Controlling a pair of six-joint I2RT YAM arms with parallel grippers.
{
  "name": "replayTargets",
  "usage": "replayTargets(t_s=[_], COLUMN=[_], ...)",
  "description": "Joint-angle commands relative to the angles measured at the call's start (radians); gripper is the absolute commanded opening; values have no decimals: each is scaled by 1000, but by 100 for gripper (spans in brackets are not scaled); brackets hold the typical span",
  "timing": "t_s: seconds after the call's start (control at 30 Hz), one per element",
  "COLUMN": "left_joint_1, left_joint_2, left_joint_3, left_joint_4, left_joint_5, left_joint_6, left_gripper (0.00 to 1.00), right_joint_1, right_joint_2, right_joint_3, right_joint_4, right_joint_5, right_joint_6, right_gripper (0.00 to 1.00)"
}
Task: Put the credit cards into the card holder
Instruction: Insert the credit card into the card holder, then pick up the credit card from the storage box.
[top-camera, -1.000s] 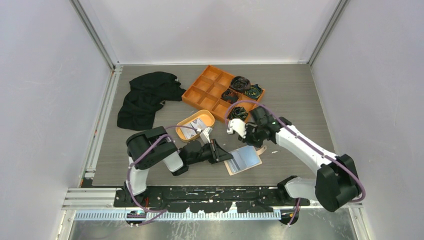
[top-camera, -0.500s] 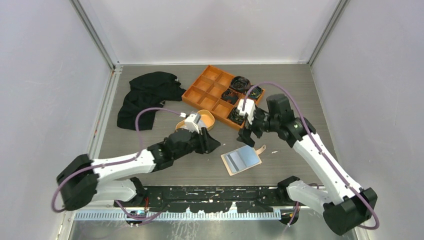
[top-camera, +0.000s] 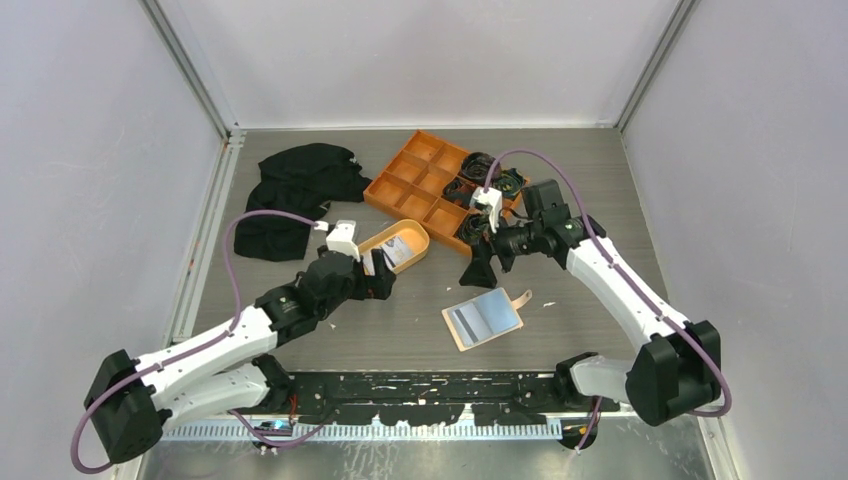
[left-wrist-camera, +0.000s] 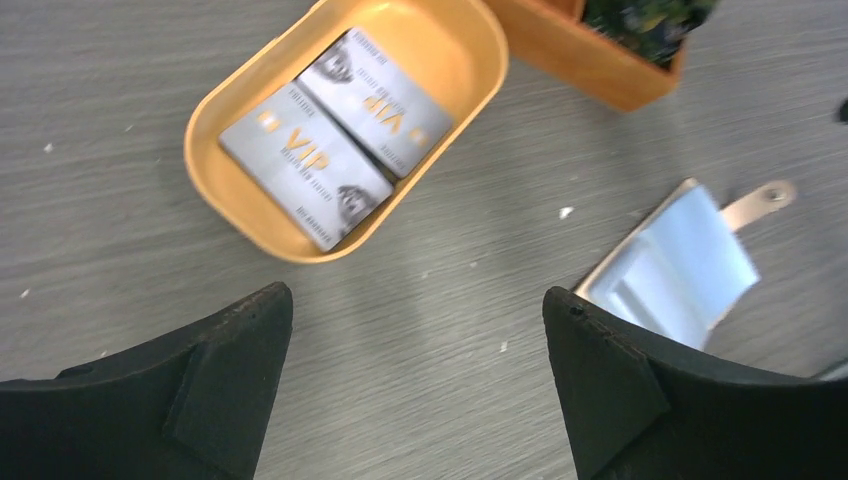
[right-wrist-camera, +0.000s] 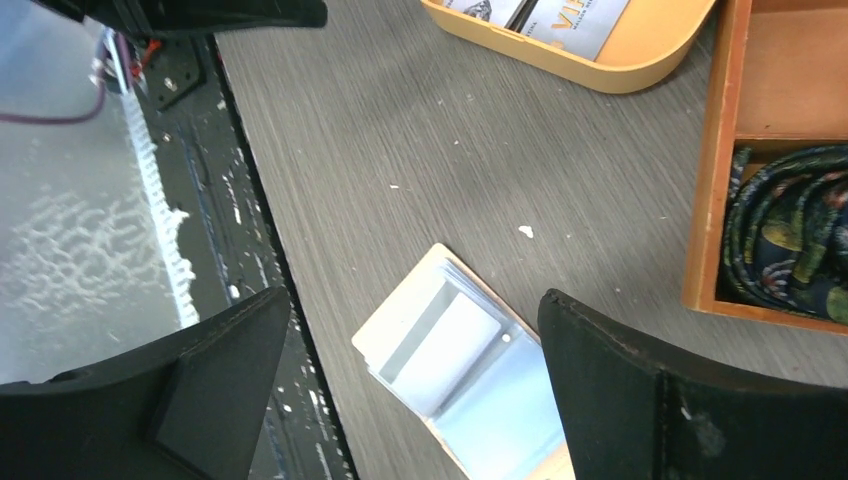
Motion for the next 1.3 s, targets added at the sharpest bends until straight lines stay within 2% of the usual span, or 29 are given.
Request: replayTargets(t_s=[0.0,0.2,0.33,0.5,0.67,1.03,1.27], left_joint_1=[30,148,195,260,309,334,336], left_joint_2=[1,-56,-88,-100,-53,58,107], left_joint_3=[2,-84,-134,-209,-234,-259,-260], left_joint_4=[-74,-7,41,145,226,356,396], left_joint_5=[-65,0,18,49,107,164,184], left_joint_6=[0,-57,-100,-158,-184,-197,-198], left_gripper=[94,87,82,74,69,54,43], right_joint_1=[22,188,261,306,321,352,363], right_joint_2=[85,328,478,669,820,977,1023], right_joint_3=[74,283,406,552,669,763,769], right_joint_4=[79,66,181,230,220,230,234], right_joint_5=[-21,134,227,306,355,295,301], right_joint_6=[155,212,325,456,547,703,740], right_gripper=[99,95,94,92,82,64,54])
